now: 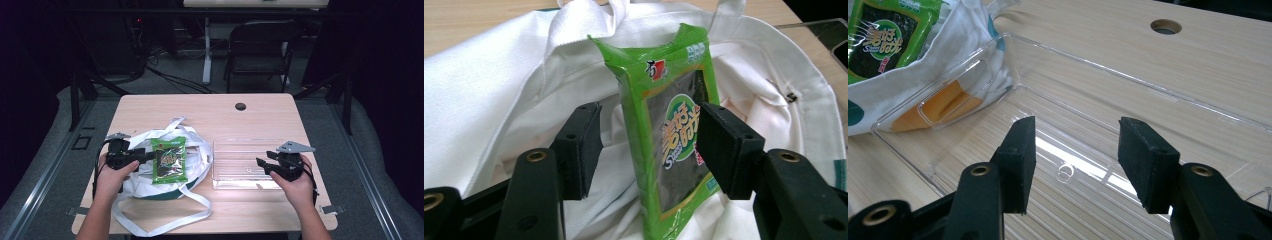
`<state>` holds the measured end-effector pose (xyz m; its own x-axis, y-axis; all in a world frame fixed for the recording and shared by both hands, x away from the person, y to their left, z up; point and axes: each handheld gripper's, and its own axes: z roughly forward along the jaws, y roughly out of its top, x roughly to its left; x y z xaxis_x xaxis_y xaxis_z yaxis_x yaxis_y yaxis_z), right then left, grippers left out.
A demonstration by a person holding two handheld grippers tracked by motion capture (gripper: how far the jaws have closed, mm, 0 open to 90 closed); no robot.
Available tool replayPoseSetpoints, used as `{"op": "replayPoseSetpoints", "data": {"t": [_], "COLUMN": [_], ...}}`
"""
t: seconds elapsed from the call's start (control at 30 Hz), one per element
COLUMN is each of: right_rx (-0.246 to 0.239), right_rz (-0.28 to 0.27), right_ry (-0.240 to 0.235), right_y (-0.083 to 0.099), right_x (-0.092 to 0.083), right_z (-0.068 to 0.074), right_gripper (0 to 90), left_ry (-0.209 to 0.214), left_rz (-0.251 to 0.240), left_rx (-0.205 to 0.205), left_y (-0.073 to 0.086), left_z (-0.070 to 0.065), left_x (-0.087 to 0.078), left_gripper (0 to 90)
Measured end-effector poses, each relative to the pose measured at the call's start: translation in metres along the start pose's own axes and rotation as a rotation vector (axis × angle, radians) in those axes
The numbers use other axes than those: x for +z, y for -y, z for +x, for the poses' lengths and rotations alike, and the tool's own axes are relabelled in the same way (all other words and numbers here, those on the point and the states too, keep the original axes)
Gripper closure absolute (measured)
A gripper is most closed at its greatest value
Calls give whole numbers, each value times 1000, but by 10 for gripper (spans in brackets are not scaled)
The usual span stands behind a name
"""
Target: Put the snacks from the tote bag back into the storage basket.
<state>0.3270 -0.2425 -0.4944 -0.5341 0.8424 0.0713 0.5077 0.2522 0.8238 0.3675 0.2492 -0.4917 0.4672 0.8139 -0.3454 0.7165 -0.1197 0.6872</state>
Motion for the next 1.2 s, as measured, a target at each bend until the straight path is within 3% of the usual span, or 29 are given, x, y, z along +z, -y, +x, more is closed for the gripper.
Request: {"op": "replayPoseSetpoints", "data": {"t": [0.3,0.53,0.77,0.87,1.2], "right_rx": [2,0,3,21,20], "right_rz": [-6,-6,1,-14,-17], "right_ry": [-5,-2,-7,-20,-1], "right_y": [0,0,3,4,8], "right_x": [-1,-2,-4,-7,-15], "right_z": [1,1,1,2,5], "right_gripper": [491,488,487,487,487], "left_ry": [14,20,28,57,74], "left_rz": [18,55,93,97,109], "left_rx": [-16,-39,-36,-57,-70], "left_y": [1,4,3,1,-2], "left_z": [0,0,-1,1,4], "left_x": [5,18,31,34,45], "left_gripper": [411,366,348,345,344]}}
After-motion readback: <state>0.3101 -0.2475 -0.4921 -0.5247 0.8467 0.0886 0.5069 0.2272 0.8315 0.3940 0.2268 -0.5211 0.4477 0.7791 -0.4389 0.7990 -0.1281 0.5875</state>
